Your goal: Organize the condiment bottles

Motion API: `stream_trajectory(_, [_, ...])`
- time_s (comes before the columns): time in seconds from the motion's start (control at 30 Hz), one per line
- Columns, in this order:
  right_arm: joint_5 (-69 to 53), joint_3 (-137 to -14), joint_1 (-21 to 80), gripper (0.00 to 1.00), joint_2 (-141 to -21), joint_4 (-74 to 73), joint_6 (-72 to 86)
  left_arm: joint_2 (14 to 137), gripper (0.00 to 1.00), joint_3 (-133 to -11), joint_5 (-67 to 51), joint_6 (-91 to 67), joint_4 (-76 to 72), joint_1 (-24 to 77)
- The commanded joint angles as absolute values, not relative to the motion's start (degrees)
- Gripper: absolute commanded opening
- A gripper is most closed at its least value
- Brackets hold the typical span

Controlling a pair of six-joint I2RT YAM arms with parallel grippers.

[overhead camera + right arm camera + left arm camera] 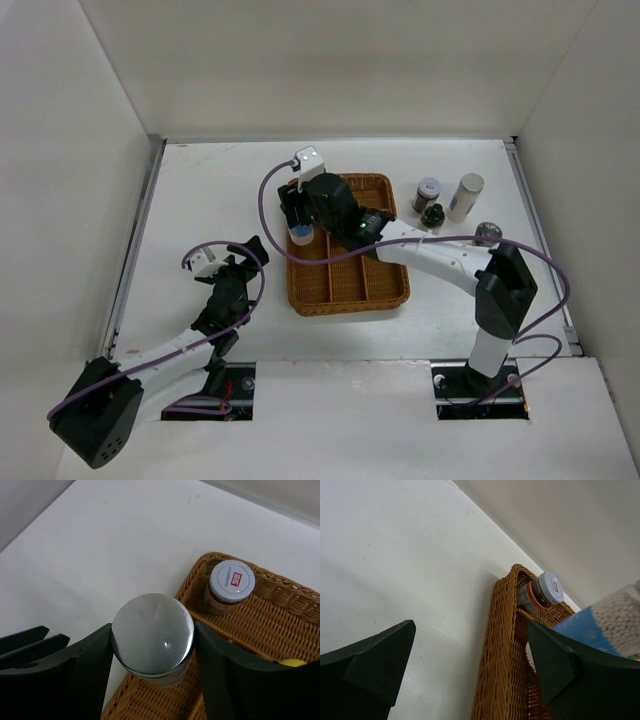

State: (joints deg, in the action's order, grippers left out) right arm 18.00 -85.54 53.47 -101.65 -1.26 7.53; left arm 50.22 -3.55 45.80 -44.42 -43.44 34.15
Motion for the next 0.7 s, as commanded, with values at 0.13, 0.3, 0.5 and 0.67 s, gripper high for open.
stream_trajectory(0.13, [19.51,-82.89,54.1,0.47,-101.34,11.25,8.26,50.71,0.96,-2.9,44.83,-45.35,-44.82,33.7])
stream_trajectory(0.3, [20.74,-80.16,53.74,0.47,-101.86,14.85,7.91,51.41,0.96,-3.07,44.56,-45.44,-45.09,33.7])
stream_trajectory(0.5, [21.62,-79.19,53.48,0.48,-104.23,17.13,7.21,51.59,0.96,-3.08,44.21,-45.53,-45.26,33.62])
stream_trajectory(0.67, [23.11,-78.58,53.3,0.48,-105.73,19.42,6.59,51.59,0.96,-3.08,44.12,-45.53,-45.26,33.62])
